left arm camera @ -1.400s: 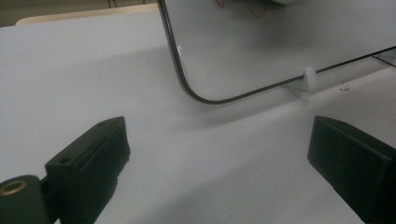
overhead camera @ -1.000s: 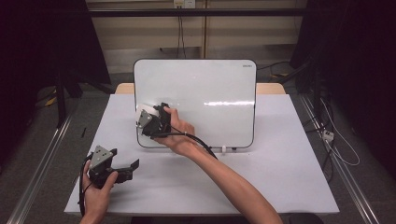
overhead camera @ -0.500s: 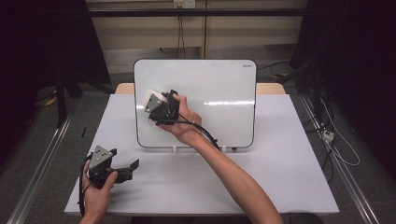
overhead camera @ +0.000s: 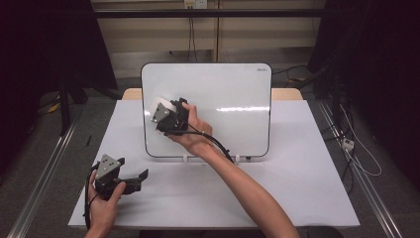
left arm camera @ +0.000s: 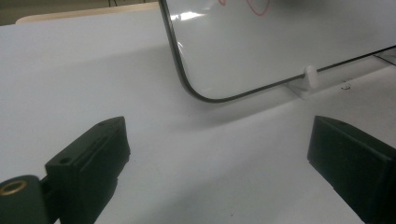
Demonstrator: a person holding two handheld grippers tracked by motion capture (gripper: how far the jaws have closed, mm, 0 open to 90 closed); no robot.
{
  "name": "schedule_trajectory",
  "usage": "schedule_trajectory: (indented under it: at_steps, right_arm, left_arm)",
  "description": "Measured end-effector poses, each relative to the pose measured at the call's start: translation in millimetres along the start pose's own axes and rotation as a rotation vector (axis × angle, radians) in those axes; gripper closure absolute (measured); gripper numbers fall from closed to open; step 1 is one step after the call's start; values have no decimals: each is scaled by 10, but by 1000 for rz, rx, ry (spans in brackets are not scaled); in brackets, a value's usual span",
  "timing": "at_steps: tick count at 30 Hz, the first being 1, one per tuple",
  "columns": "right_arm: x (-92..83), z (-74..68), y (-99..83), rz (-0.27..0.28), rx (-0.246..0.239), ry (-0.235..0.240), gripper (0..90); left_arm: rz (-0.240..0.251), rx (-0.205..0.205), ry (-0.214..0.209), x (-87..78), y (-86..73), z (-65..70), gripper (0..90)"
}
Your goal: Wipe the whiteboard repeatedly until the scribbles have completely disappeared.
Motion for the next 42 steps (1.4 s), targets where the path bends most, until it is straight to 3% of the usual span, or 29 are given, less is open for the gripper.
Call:
schedule_trajectory:
  at_steps: [4,12,26,42]
  right_arm:
    - [16,-140,-16,-1,-43,23,311]
    - [23,-371,-75,12,-43,53,308]
    - [-13,-725,-193,3,-124,120,306]
    - [-105,-693,-318,-15,-150,138,308]
  left_arm:
    - [1,3,-3,2,4,7,55]
    - [3,6,-1,-7,5,3,55]
    - [1,6,0,-2,3,2,55]
    - [2,1,3,-21,0,-12,55]
Point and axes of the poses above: each handheld gripper's, and its own axes: x roughly forward along the jaws, y roughly out of its top, z roughly to its right, the point moved 7 cm from there along x, roughly forward along the jaws, and after that the axes turned 2 degrees about z, right-handed, at the moved point
